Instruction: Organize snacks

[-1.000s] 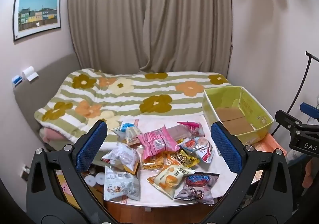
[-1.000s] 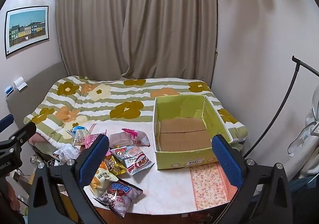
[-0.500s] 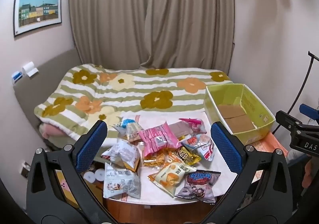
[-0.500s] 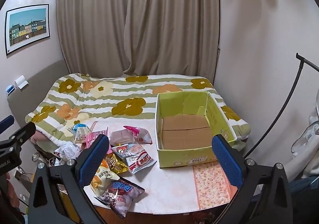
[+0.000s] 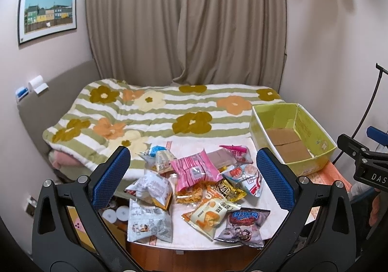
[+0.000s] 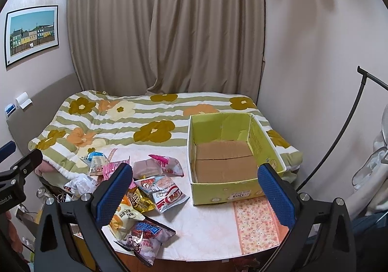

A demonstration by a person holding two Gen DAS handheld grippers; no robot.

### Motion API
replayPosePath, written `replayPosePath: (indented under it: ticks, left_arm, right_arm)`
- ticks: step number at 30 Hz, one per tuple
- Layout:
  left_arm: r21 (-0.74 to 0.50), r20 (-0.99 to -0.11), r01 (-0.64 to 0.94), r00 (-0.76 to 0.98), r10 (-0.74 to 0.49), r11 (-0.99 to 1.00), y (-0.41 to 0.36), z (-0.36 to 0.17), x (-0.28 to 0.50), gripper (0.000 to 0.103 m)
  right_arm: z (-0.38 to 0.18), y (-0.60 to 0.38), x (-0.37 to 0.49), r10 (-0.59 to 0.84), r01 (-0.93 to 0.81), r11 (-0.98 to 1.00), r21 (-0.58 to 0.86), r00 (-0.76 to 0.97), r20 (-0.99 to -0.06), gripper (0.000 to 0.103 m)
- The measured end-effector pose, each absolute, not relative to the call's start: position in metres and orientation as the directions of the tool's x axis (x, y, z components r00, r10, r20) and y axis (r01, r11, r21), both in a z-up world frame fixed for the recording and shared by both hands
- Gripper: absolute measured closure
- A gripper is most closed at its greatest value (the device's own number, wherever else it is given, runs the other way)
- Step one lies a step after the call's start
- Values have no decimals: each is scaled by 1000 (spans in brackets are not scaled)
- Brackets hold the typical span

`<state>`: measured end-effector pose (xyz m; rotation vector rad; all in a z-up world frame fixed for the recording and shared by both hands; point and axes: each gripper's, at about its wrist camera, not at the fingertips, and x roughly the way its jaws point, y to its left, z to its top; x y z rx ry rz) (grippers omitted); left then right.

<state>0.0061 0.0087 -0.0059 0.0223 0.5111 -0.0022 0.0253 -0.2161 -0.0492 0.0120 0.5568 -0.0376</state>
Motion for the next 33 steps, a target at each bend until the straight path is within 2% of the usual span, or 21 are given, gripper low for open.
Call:
replayPosePath:
  ticks: [18,33]
  left_arm:
    - [20,-461,13,887,-2,1000,6,0,5,0]
    - [13,-471,19,882,-11,1000,7,-2,4,0]
  right_arm:
    - [-38,-217,23,-38,41,999,-4,866,-499,1]
    - [-37,-215,22,-39,42,999,-5,866,-499,1]
